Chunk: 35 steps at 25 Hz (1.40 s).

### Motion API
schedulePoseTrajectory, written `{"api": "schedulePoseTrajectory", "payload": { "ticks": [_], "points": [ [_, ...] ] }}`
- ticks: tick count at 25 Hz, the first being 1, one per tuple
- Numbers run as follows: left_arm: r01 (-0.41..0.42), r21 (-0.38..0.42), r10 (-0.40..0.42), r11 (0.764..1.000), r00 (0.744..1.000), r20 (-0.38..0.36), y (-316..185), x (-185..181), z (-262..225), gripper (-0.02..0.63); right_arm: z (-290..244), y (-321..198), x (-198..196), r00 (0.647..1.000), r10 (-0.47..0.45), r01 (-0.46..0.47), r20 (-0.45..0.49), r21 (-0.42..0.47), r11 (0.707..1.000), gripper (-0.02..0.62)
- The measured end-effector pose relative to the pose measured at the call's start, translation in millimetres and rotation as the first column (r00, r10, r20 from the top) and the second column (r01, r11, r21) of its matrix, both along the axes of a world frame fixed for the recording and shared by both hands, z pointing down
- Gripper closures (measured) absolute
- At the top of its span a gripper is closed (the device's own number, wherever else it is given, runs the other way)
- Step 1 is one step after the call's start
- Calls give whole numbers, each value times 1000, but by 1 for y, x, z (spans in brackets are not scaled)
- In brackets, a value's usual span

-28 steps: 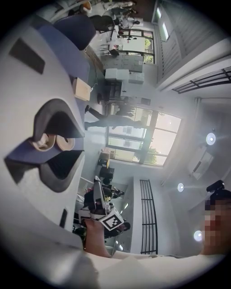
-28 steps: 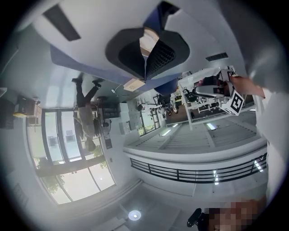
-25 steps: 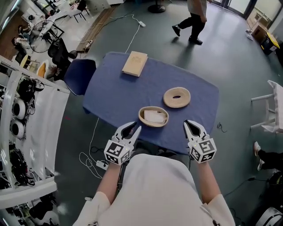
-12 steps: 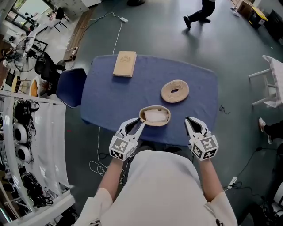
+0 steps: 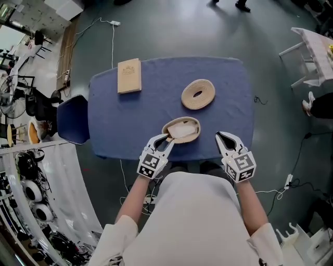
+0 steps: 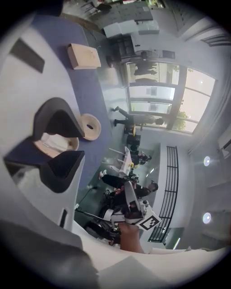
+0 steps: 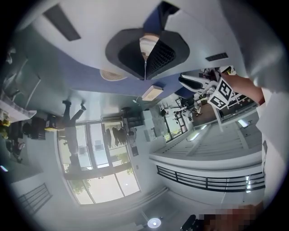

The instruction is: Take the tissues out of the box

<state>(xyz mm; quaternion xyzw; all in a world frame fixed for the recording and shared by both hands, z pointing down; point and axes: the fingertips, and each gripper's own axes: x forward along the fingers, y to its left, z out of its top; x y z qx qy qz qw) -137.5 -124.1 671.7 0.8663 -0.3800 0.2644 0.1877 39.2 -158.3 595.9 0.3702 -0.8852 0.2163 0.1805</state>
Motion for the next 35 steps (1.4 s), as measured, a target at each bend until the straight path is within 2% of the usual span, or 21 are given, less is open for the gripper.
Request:
{"api": "schedulePoseTrajectory", "payload": {
  "ticks": [5,13,23,27,30,32,35],
  "points": [
    [-138,-71,141,988,989,37,2,14,48,506,25,13,1,998,44,-45,-45,-32,998,561],
    [-265,-193,285,945,955,83,-6,27,127,498,75,15,-12,995,61,-69,-77,-107,992,561],
    [-314,-333,379,889,913,151,-6,29,200,489,106,25,-12,989,124,-136,-75,-176,975,561],
    [-337,-351,426,873,878,217,-5,28,217,488,110,26,-14,987,144,-154,-68,-191,969,561],
    [-358,-375,472,855,836,280,0,29,226,488,111,25,-14,985,162,-170,-57,-199,965,561],
    [-355,-385,485,852,813,322,2,29,230,492,110,24,-13,984,172,-179,-49,-203,963,561],
    [-334,-382,472,861,804,361,-1,27,233,529,109,23,-12,983,181,-186,-41,-203,961,561]
  ]
}}
